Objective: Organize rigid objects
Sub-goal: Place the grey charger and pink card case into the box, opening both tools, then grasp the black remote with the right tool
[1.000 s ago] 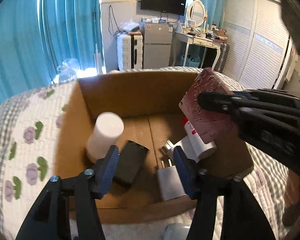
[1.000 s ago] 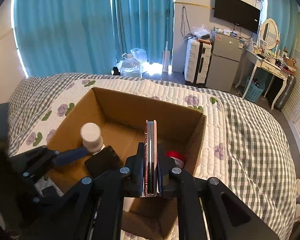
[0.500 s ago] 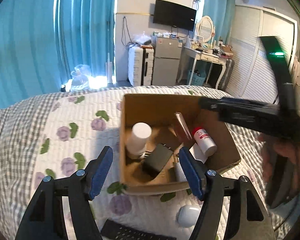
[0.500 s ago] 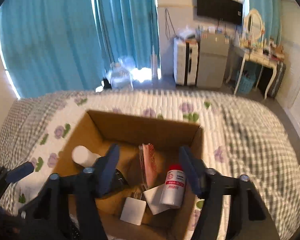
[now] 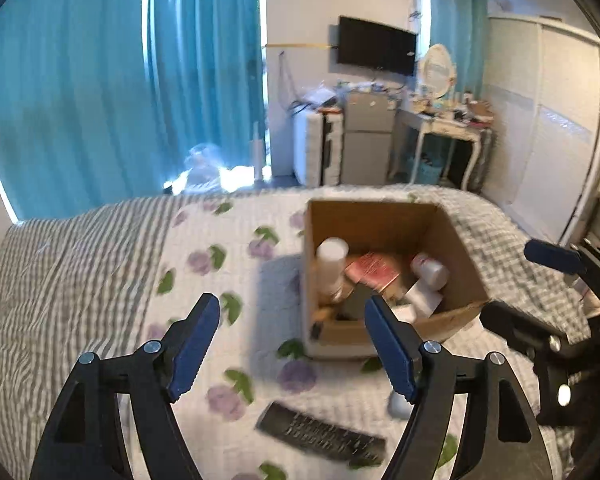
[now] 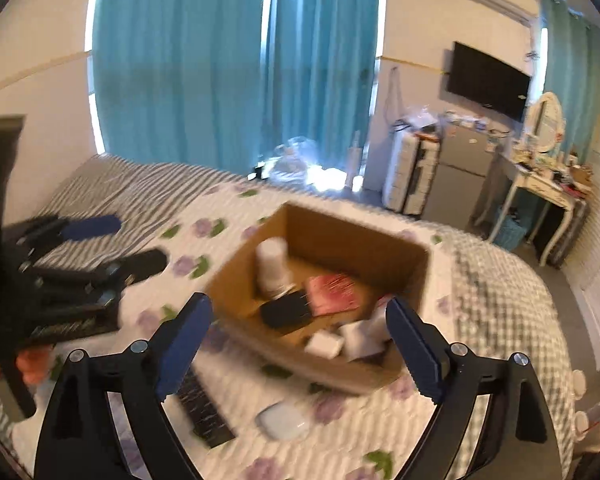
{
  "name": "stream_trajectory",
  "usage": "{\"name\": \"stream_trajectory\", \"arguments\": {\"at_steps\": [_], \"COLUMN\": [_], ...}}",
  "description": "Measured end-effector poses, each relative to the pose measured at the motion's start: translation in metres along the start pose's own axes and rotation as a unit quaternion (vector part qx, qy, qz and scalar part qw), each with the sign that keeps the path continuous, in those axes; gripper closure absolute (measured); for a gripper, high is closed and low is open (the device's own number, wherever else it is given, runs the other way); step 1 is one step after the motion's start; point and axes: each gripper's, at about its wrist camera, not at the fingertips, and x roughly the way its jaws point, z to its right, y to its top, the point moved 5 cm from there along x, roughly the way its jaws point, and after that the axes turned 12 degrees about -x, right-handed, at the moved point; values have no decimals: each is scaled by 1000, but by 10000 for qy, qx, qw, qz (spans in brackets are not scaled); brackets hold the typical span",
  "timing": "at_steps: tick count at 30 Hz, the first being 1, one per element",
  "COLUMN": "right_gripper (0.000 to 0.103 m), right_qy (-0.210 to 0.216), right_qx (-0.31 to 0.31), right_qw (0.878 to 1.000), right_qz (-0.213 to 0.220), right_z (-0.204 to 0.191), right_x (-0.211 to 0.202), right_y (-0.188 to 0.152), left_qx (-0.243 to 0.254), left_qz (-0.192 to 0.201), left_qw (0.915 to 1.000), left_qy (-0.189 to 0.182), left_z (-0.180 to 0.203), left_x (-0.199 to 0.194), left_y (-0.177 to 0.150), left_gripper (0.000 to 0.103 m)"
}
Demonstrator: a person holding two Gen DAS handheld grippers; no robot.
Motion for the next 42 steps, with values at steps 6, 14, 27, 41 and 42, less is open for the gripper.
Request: {"name": "stream_trajectory", "arguments": {"at_steps": [6,14,27,41,42], "right_gripper": [14,14,57,84,84], "right_qy": [440,1076,1289,1140,1085], "right_qx": [19,-123,-962,-392,-292], "right_qw": [9983,9896,9776,9900,9913], "right_qz": [-372,-949,-1357,-734,-680], "right_z": [-36,-91,-151,-104,-96], "right_x": [35,99,157,85,77], "right_y": [-40,-106,-124,-123,-122], "left_qx": [-274,-188,-417,-350,-320], "left_qz": [-260,-955,-1341,-1226,-1233], "left_qw": [9988,9914,9840,9890,9893], "left_qy": [304,878,1095,750,712], "left_z": [-25,-67,-102,-58,-53], "left_x": [15,47,59,59,60], "left_y": [-51,-129,-155,-137,-137], "left_gripper": [25,25,25,25,25]}}
